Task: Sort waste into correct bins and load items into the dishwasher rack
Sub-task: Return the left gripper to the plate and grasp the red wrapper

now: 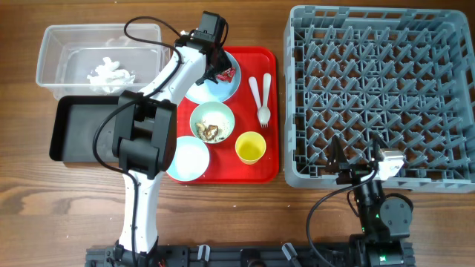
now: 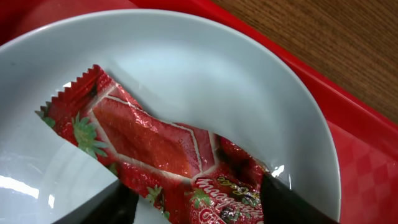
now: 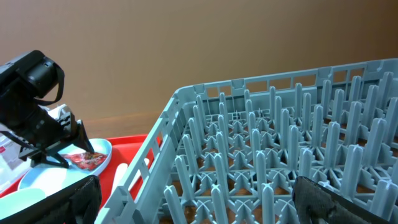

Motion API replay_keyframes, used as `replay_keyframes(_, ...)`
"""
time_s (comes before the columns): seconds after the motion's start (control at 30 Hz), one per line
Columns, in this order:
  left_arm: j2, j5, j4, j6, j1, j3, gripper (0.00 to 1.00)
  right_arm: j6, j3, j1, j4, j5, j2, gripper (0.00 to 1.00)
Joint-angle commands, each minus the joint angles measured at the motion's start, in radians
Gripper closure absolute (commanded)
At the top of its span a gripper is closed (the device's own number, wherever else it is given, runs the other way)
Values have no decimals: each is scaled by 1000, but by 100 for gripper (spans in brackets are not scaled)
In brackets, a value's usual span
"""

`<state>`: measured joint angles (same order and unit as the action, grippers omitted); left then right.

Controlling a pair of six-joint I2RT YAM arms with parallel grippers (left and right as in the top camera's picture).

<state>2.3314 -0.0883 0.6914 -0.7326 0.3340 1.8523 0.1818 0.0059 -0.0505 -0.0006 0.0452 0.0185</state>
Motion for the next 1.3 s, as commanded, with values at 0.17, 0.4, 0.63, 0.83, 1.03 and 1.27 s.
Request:
replay_keyframes(0.17, 26, -18, 0, -8, 5, -38, 69, 9, -1, 2, 2, 13, -5, 0)
replay_keyframes(0.4, 26, -19, 4, -8, 5, -50, 96, 8, -1, 2, 2, 13, -5, 0)
replay_keyframes(0.63, 10, -13, 8, 14, -5, -48, 96, 8, -1, 2, 3, 13, -5, 0)
replay_keyframes(0.83, -84, 20, 39, 100, -18, -46, 96, 8, -1, 2, 2, 13, -5, 0)
replay_keyframes(1.03, -241, 20, 114, 101, -18, -46, 96, 9, -1, 2, 2, 13, -5, 0)
replay_keyframes(1.27, -427, 14, 264, 100, -19, -46, 96, 9, -1, 2, 2, 13, -5, 0)
